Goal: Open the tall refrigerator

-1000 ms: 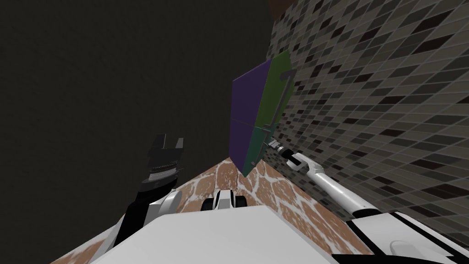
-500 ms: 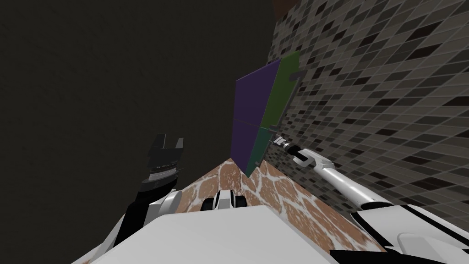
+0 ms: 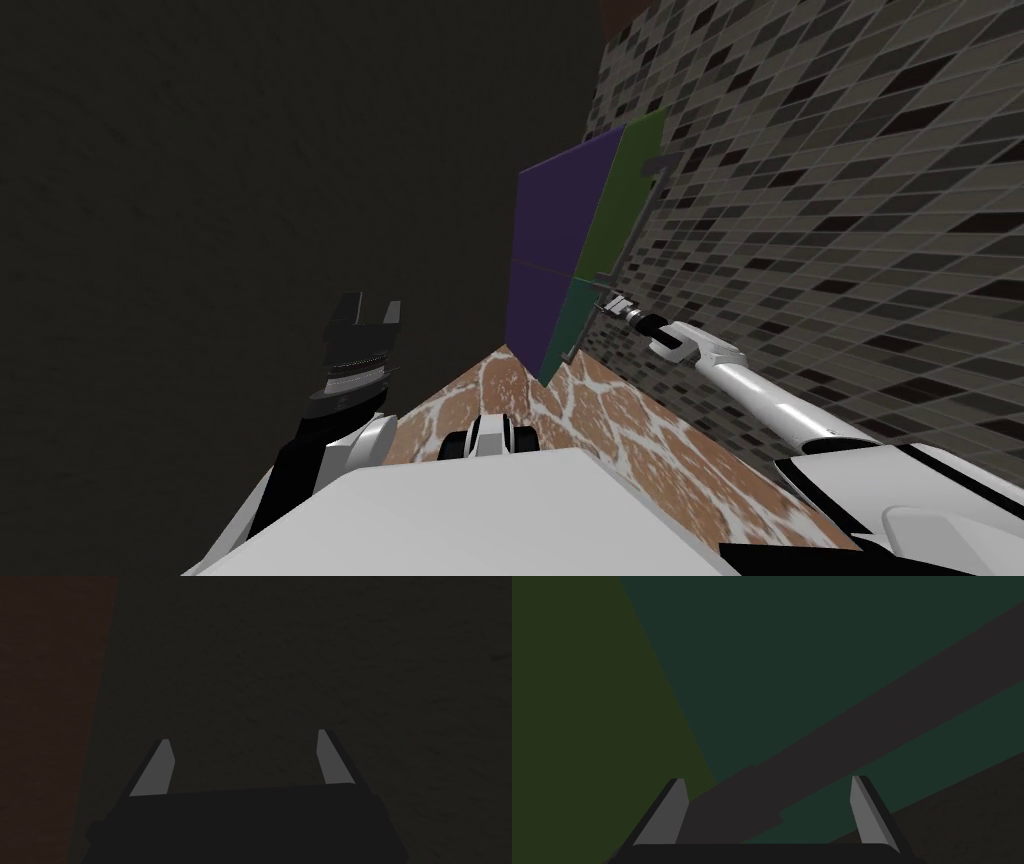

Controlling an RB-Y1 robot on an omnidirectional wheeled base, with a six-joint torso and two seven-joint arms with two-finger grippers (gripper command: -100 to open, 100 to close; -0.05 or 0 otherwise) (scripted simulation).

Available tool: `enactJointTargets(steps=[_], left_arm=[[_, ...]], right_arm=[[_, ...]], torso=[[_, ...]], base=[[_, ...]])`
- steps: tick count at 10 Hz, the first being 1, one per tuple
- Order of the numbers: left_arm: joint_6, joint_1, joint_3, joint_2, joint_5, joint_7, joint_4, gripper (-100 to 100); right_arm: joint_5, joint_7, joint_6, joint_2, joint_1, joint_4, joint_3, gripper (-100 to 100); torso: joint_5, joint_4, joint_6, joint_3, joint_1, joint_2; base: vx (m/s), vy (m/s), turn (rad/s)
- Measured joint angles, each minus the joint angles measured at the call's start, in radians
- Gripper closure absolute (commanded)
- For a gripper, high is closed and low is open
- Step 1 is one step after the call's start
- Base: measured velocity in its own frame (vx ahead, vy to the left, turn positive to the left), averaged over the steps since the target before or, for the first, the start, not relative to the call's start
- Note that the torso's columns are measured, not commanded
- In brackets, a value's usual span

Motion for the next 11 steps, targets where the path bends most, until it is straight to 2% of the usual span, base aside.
enactJointTargets(steps=[2,3,5,6,7,11], left_arm=[[0.0,0.0,0.0,0.0,0.0,0.0,0.0,0],[0.0,0.0,0.0,0.0,0.0,0.0,0.0,0],[0.0,0.0,0.0,0.0,0.0,0.0,0.0,0],[0.0,0.0,0.001,0.001,0.0,0.0,0.0,0],[0.0,0.0,0.001,0.001,0.0,0.0,0.0,0],[0.0,0.0,0.001,0.001,0.0,0.0,0.0,0]], right_arm=[[-0.003,-0.003,-0.013,0.001,-0.005,0.0,0.008,100],[-0.006,-0.005,-0.045,0.001,-0.011,0.0,0.023,100],[-0.014,-0.003,-0.059,-0.007,0.019,-0.055,0.022,100],[-0.015,-0.004,-0.084,-0.009,0.013,-0.058,0.039,100],[-0.023,-0.003,-0.104,-0.019,0.033,-0.085,0.035,100],[-0.039,-0.007,-0.189,-0.042,0.03,-0.145,0.069,100]], torso=[[0.0,0.0,0.002,0.001,-0.005,0.002],[-0.001,0.002,0.004,0.0,-0.012,0.001],[0.001,0.001,0.004,-0.004,-0.007,-0.006],[0.001,0.002,0.001,-0.007,-0.01,-0.009],[0.002,0.001,0.0,-0.007,-0.008,-0.01],[0.004,0.001,-0.002,-0.007,0.0,-0.011]], base=[[-0.078,-0.206,0.015],[-0.089,-0.286,0.017],[-0.096,-0.324,-0.021],[-0.116,-0.385,0.012],[-0.095,-0.363,-0.006],[-0.107,-0.405,0.006]])
